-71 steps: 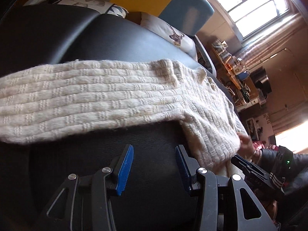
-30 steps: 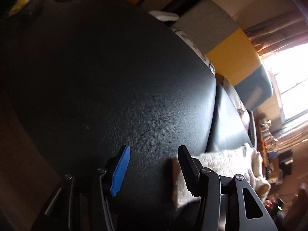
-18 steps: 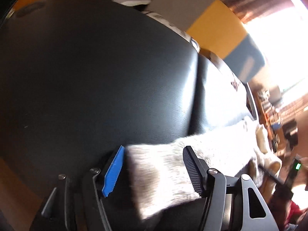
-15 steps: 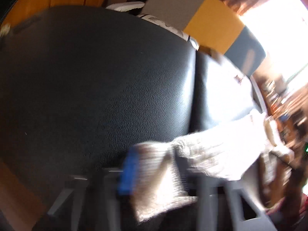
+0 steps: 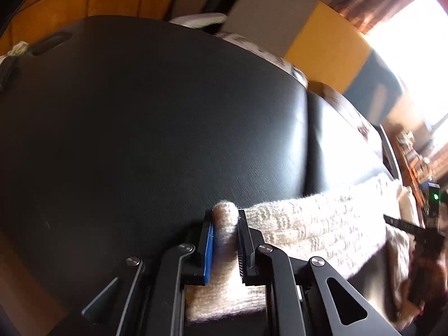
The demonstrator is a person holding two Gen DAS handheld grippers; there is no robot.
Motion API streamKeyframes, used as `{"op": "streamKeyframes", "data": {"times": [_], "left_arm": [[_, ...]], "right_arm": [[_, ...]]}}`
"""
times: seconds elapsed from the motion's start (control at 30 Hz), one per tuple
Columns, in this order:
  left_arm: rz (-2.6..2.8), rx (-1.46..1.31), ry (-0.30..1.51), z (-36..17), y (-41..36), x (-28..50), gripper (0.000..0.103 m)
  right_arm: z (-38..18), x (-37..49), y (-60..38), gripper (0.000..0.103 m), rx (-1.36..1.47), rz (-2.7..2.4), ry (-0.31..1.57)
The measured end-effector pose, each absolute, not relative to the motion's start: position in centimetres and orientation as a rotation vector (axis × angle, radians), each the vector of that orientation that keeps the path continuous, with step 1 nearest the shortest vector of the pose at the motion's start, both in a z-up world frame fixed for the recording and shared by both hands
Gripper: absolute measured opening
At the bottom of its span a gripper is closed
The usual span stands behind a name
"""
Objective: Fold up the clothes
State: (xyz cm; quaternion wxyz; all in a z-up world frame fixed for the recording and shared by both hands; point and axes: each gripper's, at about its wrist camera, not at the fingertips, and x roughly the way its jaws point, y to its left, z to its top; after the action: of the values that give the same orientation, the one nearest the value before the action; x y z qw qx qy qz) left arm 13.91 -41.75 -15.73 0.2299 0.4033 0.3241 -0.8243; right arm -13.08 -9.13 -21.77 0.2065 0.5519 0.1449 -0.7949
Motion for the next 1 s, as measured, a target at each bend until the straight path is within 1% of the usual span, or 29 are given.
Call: {"op": "streamKeyframes", "data": {"times": [0.17,0.2,0.27,0.33,0.37,0.4,0.43,0.47,0.53,0.6,0.67,0.77,0.83,0.87,0.9,1.0], "left_arm": [[-2.161,1.078,0.953,-16.1,-47.4,12.3,0.015],[-2.147,1.084,0.968,-16.0,-48.4,12.0,0.017],[-2.123,1.089,0.994,-15.5,-50.1,11.7,0.02],[-2.128,1.036,0.98,-13.8,-50.7,12.1,0.023],[-2.144,0.993,0.959,-12.6,-50.6,12.6,0.023],[-2.166,0.956,0.943,-11.5,-50.3,13.1,0.026],[-2.197,0.921,0.946,-10.4,-49.7,13.5,0.032],[-2.248,0.893,0.975,-9.5,-48.7,13.9,0.035],[-2.361,0.909,1.03,-8.7,-45.5,13.5,0.048],[-2.47,0.957,1.083,-8.5,-41.7,12.5,0.052],[-2.57,1.091,1.175,-9.7,-36.2,10.3,0.052],[-2.66,1.329,1.307,-12.0,-27.9,6.4,0.052],[-2.674,1.498,1.386,-13.6,-22.7,3.8,0.052],[-2.669,1.583,1.431,-14.4,-20.1,2.9,0.052],[-2.648,1.661,1.45,-15.2,-17.8,2.0,0.052],[-2.636,1.784,1.417,-16.3,-12.4,-0.2,0.052]], "right_arm": [[-21.5,-13.1,-12.8,0.044,1.526,-2.23,0.384],[-21.3,-13.1,-13.2,0.044,1.521,-2.223,0.374],[-20.3,-12.5,-13.0,0.044,1.482,-2.142,0.282],[-18.8,-11.4,-12.5,0.043,1.418,-2.085,0.215],[-17.6,-10.5,-11.4,0.043,1.364,-2.091,0.218],[-16.4,-9.5,-9.8,0.043,1.318,-2.086,0.193],[-15.3,-8.6,-8.2,0.043,1.272,-2.079,0.168],[-14.2,-7.6,-6.1,0.043,1.235,-2.065,0.131],[-12.6,-5.4,-1.4,0.044,1.167,-2.088,0.099],[-11.8,-3.9,4.3,0.045,1.14,-2.143,0.066],[-11.4,-2.6,10.0,0.046,1.144,-2.225,-0.022],[-11.7,-0.5,17.8,0.056,1.153,-2.348,-0.122],[-12.3,0.8,21.5,0.071,1.151,-2.383,-0.177],[-12.6,1.1,22.7,0.075,1.16,-2.38,-0.196],[-12.8,1.0,23.1,0.078,1.157,-2.384,-0.188],[-12.3,0.3,21.8,0.079,1.129,-2.387,-0.095]]}}
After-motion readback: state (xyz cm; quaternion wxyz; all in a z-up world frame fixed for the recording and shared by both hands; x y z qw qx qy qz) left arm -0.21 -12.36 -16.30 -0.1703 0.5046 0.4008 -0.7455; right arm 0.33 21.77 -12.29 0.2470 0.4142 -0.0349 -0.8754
